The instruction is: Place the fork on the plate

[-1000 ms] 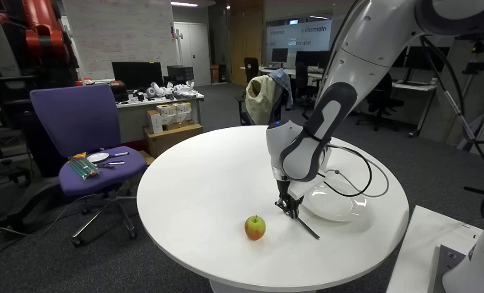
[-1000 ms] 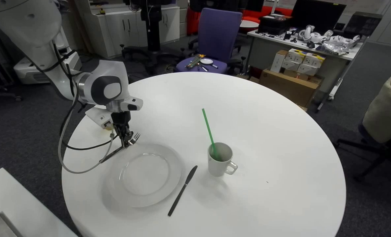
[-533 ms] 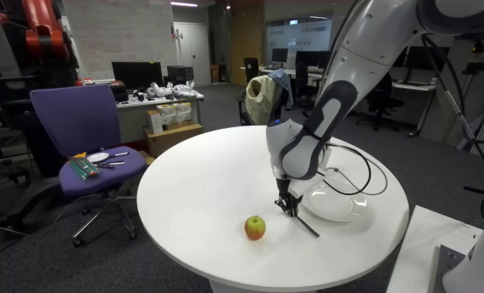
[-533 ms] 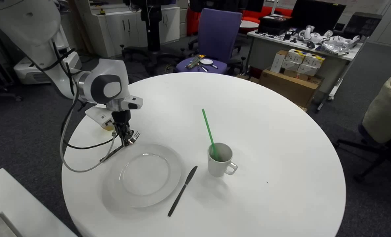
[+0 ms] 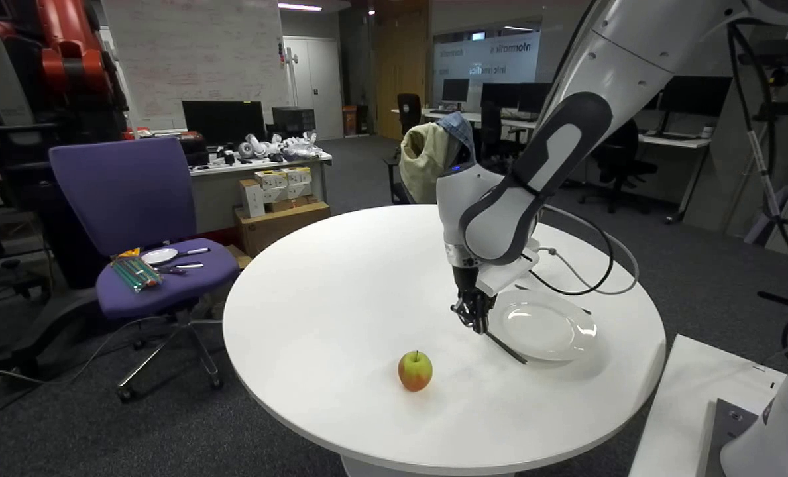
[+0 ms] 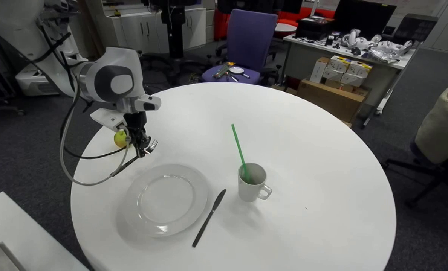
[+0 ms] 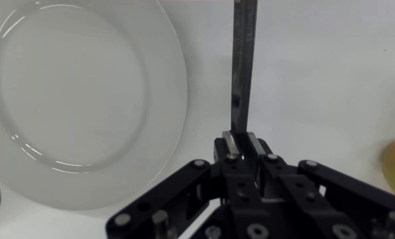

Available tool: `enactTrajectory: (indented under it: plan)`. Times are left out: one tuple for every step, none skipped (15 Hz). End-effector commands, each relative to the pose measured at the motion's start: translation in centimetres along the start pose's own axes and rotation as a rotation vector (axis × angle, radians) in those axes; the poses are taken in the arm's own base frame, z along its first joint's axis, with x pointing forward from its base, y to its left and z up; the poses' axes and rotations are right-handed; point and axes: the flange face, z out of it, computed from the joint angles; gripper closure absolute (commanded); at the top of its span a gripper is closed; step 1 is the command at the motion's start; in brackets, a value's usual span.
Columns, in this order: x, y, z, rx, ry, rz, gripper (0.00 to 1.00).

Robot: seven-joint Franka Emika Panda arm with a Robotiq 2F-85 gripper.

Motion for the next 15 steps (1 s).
enactTrajectory:
  plan:
    - [-2.5, 2.0, -2.5, -0.030, -0.001, -0.037, 0.97]
    - [-2.9, 2.4, -2.6, -0.042, -0.002, -0.043, 0.97]
    - [-3.2, 3.0, -2.7, -0.054, -0.004, -0.045, 0.97]
    - [-3.5, 3.8, -2.6, -0.063, -0.009, -0.045, 0.97]
    - [-3.8, 4.5, -2.6, -0.070, -0.013, -0.041, 0.97]
    - [-4.0, 5.2, -2.5, -0.074, -0.016, -0.037, 0.97]
    - [-4.2, 6.1, -2.4, -0.076, -0.018, -0.028, 0.97]
    - [-4.4, 6.8, -2.2, -0.078, -0.021, -0.021, 0.97]
    - [-4.5, 7.6, -2.1, -0.080, -0.025, -0.012, 0.97]
    - [-4.7, 8.2, -1.9, -0.082, -0.028, -0.006, 0.97]
    - [-4.8, 8.8, -1.7, -0.085, -0.032, 0.000, 0.97]
    - [-4.8, 9.5, -1.5, -0.088, -0.035, 0.002, 0.97]
    - [-4.9, 10.1, -1.2, -0.093, -0.034, -0.005, 0.97]
    - [-5.1, 10.6, -1.0, -0.102, -0.029, -0.024, 0.97]
    - [-5.1, 11.2, -0.8, -0.118, -0.023, -0.059, 0.97]
